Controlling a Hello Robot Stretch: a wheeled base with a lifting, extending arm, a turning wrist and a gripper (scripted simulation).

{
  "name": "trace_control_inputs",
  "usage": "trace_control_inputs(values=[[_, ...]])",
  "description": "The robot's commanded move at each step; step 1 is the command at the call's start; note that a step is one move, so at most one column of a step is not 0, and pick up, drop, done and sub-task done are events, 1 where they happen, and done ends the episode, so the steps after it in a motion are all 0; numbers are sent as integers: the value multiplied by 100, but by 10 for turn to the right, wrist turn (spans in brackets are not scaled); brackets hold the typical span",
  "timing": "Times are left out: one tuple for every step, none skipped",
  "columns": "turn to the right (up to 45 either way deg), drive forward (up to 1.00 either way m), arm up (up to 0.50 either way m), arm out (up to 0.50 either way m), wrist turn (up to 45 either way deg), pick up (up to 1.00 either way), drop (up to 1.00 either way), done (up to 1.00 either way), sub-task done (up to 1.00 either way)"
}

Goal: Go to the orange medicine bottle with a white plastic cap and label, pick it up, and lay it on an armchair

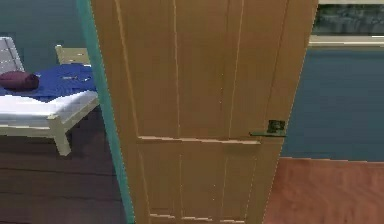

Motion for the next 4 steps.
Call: trace_control_inputs(values=[[30,0,0,0,0,0,0,0,0],[0,35,0,0,0,0,0,0,0],[-450,0,0,0,0,0,0,0,0],[-450,0,0,0,0,0,0,0,0]])
